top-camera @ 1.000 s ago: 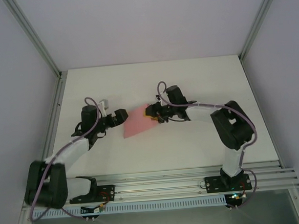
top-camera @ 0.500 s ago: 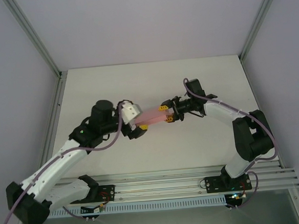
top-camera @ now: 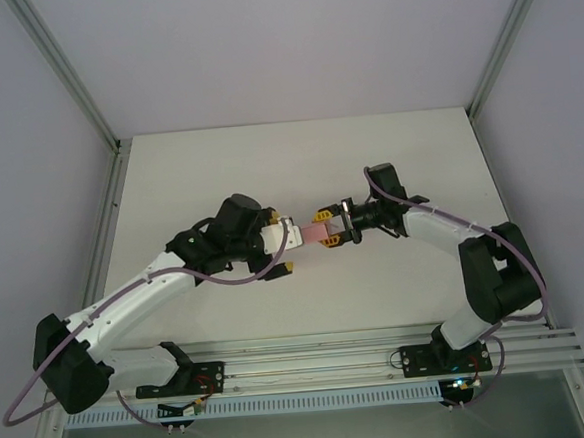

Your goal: Assemble paper box

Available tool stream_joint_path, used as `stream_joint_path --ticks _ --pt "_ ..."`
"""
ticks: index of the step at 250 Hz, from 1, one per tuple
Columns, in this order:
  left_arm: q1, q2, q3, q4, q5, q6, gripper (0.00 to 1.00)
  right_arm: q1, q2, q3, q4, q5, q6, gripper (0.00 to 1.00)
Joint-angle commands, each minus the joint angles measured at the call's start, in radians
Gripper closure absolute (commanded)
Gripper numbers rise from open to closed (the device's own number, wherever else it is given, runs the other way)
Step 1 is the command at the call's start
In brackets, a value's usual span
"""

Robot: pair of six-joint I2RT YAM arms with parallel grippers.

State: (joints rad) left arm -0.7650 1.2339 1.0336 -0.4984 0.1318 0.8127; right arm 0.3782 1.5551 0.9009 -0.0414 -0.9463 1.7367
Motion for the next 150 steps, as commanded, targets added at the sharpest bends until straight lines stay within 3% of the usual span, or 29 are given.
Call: stream_joint_path --ticks 1,51,105,122,150 --pt "-0.017 0.04 0.051 -0.048 -0.017 0.04 0.07 -0.007 -0.045 -0.007 0.082 -0.017 0.104 0.71" --pt "-0.022 0.073 0.043 0.004 -0.049 0.041 0.17 -0.007 -0.06 0.008 0.057 -0.029 0.09 0.71" --pt "-0.023 0.076 0.036 0.079 -0.061 0.032 0.44 -0.007 -0.071 -0.002 0.065 -0.033 0.088 0.66" --pt "-0.024 0.085 0.04 0.089 -0.075 0.03 0.53 -0.007 -0.083 0.0 0.06 -0.032 0.085 0.61" --pt "-0.023 0.087 0.03 0.136 -0.104 0.023 0.62 -0.008 -0.096 0.002 0.043 -0.032 0.065 0.55"
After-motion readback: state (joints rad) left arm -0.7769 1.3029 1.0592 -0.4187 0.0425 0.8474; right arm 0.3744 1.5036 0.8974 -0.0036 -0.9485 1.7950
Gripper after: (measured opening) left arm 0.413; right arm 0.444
